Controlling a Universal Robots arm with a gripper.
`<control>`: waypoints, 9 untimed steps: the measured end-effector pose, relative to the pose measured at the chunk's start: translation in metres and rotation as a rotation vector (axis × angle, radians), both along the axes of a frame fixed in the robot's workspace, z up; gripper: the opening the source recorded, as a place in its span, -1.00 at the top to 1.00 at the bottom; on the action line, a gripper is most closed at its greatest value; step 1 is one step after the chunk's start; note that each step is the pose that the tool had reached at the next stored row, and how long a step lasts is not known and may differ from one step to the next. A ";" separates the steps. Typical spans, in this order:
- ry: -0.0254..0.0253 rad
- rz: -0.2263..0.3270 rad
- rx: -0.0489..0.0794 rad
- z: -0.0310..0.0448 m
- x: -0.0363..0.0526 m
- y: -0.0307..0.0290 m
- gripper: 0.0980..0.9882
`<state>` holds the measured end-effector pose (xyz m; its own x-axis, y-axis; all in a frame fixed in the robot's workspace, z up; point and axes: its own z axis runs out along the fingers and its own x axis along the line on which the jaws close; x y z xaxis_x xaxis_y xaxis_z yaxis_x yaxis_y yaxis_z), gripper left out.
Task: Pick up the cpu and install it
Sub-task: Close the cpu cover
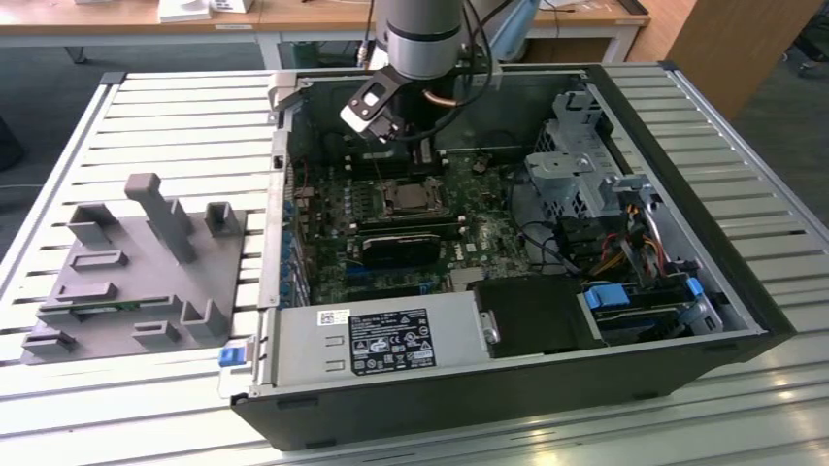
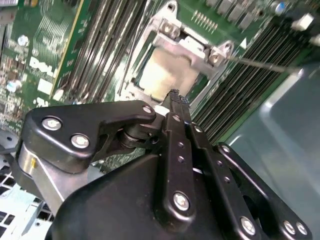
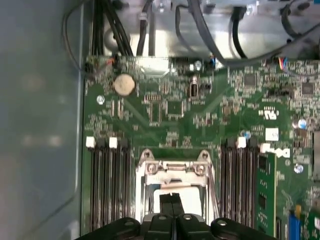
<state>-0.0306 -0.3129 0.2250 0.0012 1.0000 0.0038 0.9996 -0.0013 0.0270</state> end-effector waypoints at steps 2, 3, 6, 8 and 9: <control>0.0000 0.000 0.000 -0.0012 -0.0057 -0.0003 0.98; 0.0000 0.000 0.000 -0.0018 -0.0084 -0.0004 0.98; 0.0001 0.000 0.000 -0.0047 -0.0142 -0.0006 0.98; 0.0002 0.000 0.000 -0.0076 -0.0164 -0.0007 0.98; 0.0002 0.000 0.000 -0.0090 -0.0172 -0.0007 0.98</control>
<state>-0.0478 -0.3136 0.2159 0.0010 1.0000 0.0037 0.9996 -0.0011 0.0267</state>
